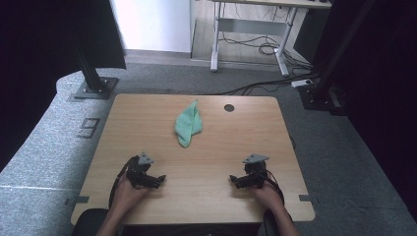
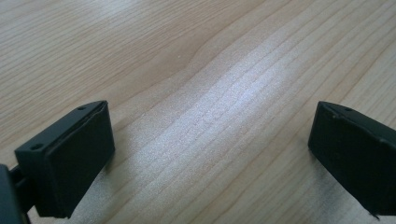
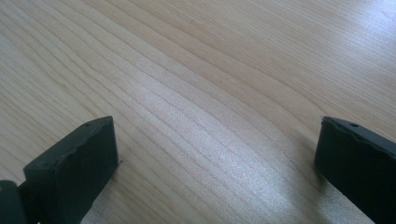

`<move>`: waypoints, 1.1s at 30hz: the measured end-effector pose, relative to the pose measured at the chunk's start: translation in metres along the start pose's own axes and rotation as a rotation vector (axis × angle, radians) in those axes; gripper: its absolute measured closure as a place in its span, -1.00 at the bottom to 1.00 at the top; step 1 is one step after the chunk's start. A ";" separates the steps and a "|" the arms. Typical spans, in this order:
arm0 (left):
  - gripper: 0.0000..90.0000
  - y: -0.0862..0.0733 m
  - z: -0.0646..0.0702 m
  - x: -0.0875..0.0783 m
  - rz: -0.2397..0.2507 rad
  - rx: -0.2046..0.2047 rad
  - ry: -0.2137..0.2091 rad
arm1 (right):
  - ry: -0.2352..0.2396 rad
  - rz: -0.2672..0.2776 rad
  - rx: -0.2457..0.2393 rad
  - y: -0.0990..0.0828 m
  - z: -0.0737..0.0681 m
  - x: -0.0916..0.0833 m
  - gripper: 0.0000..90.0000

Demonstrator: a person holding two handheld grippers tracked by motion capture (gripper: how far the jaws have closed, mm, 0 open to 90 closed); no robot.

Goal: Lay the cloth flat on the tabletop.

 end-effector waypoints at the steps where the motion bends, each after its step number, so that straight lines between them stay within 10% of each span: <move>1: -1.00 0.000 0.000 0.000 0.000 -0.002 0.001 | 0.000 0.000 0.000 0.000 0.000 0.000 -1.00; 33: -0.98 0.005 0.000 0.002 -0.011 -0.007 0.004 | 0.002 -0.001 -0.001 -0.001 0.000 -0.001 -1.00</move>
Point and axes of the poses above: each handheld gripper's, and its own axes: x roughly forward along the jaws, y roughly out of its top, z roughly to its right, the point moved 9 cm from there along x, roughly forward along the jaws, and after that the axes turned 7 degrees about -z, right-handed, at the moved point
